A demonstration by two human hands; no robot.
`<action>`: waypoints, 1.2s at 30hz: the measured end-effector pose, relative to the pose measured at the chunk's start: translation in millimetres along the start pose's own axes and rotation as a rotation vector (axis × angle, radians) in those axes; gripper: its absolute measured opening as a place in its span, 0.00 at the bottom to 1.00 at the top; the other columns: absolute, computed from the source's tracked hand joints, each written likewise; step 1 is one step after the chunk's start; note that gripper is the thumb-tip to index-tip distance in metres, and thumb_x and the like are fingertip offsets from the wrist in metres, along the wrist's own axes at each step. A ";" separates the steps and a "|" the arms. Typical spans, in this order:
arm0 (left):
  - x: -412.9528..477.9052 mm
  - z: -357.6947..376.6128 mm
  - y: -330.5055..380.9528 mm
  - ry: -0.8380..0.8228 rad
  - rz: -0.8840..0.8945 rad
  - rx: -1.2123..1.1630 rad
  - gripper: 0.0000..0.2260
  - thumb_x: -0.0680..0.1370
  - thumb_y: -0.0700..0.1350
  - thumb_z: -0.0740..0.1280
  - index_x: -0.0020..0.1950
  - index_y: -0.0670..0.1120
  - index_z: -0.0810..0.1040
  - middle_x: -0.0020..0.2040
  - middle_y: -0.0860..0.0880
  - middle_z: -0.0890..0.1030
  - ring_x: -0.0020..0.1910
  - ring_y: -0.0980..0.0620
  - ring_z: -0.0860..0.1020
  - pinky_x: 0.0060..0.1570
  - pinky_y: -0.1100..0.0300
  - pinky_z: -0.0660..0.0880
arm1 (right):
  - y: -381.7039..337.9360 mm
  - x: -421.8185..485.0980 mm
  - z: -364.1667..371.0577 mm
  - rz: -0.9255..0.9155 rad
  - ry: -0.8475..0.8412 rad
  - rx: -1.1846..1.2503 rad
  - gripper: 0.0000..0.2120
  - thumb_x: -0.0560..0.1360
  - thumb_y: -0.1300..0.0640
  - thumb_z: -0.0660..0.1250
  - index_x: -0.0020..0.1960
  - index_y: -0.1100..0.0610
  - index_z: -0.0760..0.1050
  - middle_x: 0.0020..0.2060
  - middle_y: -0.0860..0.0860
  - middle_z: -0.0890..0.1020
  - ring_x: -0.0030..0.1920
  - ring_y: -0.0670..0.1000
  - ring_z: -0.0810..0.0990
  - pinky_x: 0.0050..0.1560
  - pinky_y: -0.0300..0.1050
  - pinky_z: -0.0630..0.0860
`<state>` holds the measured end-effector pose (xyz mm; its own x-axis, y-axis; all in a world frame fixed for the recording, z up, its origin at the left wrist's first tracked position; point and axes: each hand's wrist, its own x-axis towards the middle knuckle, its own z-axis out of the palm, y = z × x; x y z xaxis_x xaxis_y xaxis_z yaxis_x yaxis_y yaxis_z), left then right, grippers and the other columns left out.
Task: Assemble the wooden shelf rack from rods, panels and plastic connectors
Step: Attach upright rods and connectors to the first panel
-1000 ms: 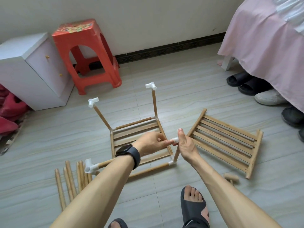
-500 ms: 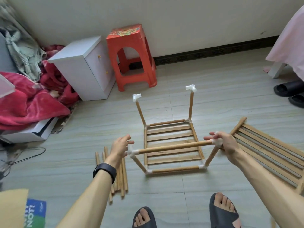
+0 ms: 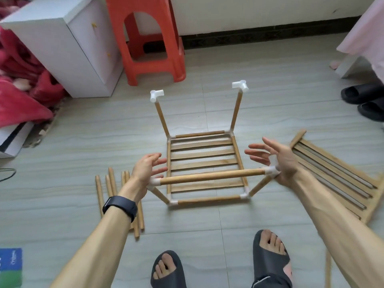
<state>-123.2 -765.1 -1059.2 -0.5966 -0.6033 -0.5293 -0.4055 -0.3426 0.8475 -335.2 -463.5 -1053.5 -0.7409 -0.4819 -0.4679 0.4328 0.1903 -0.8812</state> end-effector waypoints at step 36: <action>-63.8 4.9 4.3 0.125 0.152 0.694 0.10 0.82 0.45 0.62 0.56 0.52 0.82 0.56 0.50 0.81 0.56 0.48 0.78 0.56 0.55 0.75 | 50.2 -93.8 80.9 -0.014 0.279 -0.049 0.24 0.77 0.47 0.73 0.64 0.59 0.68 0.60 0.56 0.78 0.58 0.53 0.80 0.59 0.55 0.79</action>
<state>-90.3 -724.6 -1022.0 -0.6142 -0.7001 -0.3642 -0.6959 0.2628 0.6683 -202.4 -478.0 -1048.4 -0.8623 -0.2319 -0.4503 0.4012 0.2300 -0.8867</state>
